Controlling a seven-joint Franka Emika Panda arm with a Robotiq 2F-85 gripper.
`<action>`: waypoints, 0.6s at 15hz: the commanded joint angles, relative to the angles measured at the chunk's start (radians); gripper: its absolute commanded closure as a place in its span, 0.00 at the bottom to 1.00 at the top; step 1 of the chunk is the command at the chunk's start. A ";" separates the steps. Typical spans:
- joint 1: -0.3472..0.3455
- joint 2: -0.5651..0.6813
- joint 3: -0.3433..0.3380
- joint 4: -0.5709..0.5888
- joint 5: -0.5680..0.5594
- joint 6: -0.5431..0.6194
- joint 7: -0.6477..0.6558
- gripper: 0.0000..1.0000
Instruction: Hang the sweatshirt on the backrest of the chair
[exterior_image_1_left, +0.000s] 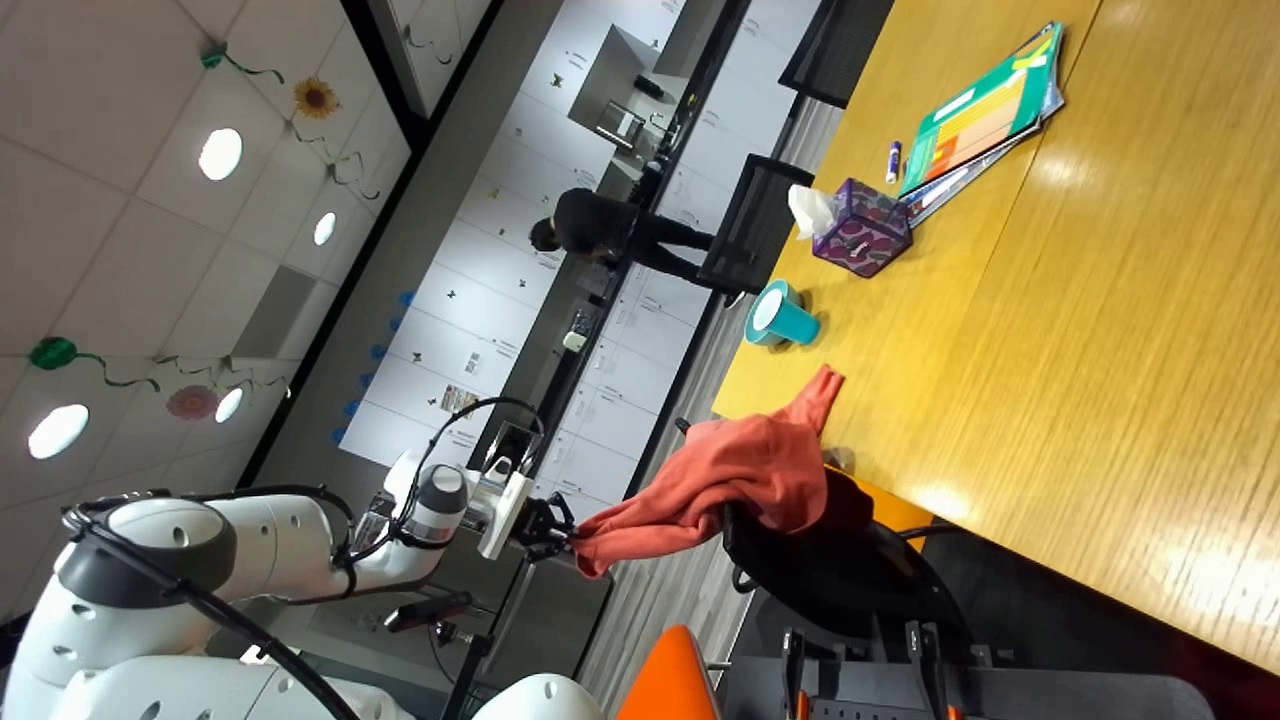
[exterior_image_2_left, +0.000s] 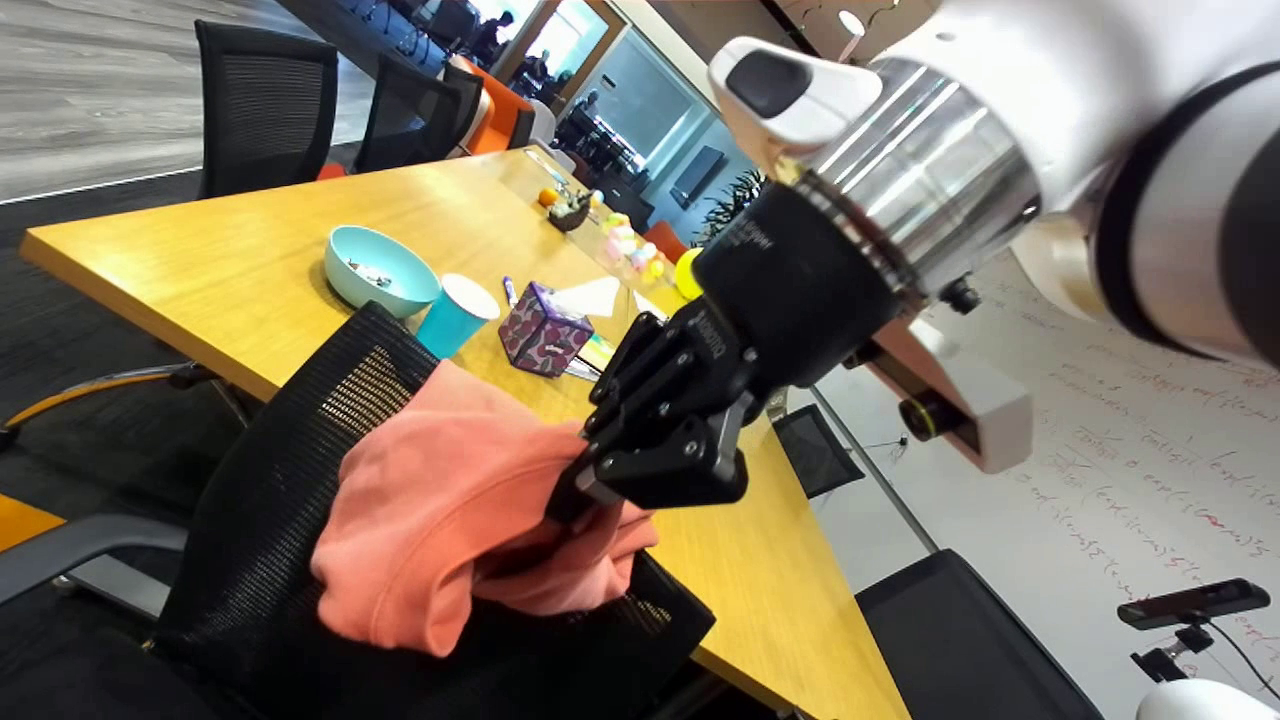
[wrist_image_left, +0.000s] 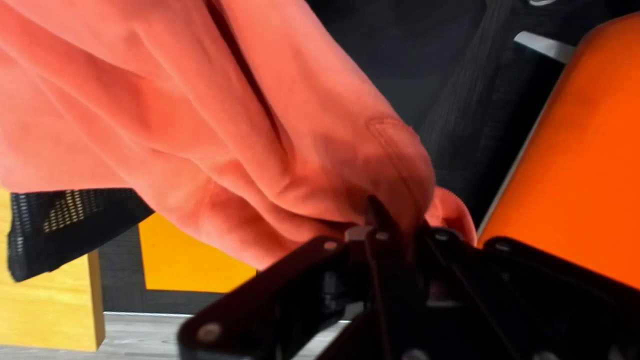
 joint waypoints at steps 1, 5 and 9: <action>-0.009 0.051 -0.007 0.019 0.034 -0.021 -0.070 0.60; -0.017 0.086 -0.001 0.030 0.026 -0.032 -0.073 0.30; -0.021 0.082 -0.002 0.027 0.003 -0.026 -0.051 0.01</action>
